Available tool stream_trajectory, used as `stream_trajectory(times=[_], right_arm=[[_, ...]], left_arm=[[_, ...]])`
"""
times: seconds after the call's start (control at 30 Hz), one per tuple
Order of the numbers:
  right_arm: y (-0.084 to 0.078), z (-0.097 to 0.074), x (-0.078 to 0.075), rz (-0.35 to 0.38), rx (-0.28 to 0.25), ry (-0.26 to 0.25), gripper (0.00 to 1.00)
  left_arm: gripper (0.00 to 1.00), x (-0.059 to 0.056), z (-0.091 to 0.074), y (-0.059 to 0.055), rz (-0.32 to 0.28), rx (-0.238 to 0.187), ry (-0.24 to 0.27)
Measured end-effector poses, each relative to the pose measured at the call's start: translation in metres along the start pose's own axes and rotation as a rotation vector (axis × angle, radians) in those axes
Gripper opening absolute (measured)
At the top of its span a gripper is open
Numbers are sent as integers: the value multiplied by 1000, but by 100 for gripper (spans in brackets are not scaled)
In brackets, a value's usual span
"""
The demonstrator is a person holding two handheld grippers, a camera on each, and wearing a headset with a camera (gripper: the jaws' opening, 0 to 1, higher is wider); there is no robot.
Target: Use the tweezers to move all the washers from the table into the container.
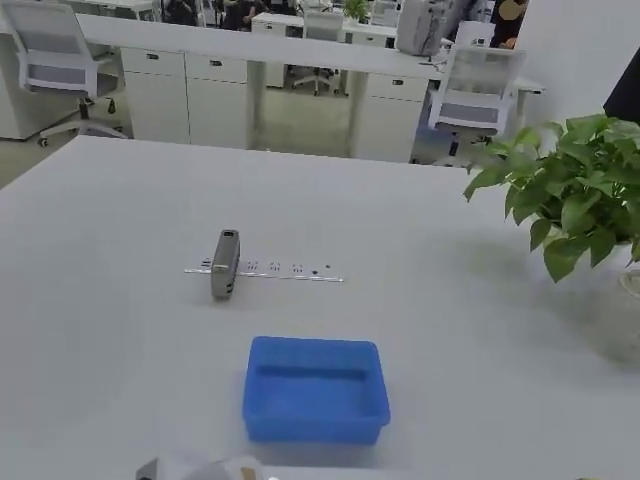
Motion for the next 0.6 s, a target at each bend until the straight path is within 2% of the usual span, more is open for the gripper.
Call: stream_trajectory(times=[0.03,0.1,0.23,0.3,0.4,0.5,0.6], right_arm=[[0,-1,0,-1,-3,0,95],[1,-2,1,-1,-6,-1,94],[6,-8,0,5,-29,-2,94],[11,-12,-1,5,-49,-5,94],[19,-19,-2,11,-88,-10,93],[21,-24,-1,16,-102,-4,93],[20,-25,2,24,-103,11,92]], left_arm=[[0,-3,1,2,37,0,-14],[0,-6,2,2,7,-5,-23],[0,-6,1,1,17,8,-29],[0,-6,0,2,-2,5,-42],[0,-6,-4,2,-21,4,-31],[0,-7,-11,8,-32,-24,-27],[0,-9,-22,19,-27,-70,-12]])
Point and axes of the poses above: the centre of the closed fingertips' face, and the gripper's own axes: z roughly forward along the fingers, x roughly to its left, y roughly out of its top, the point moved 1 cm from there along -z, roughly backward along the fingers, and after that the axes turned 14 degrees about -y, right-handed, at the moved point
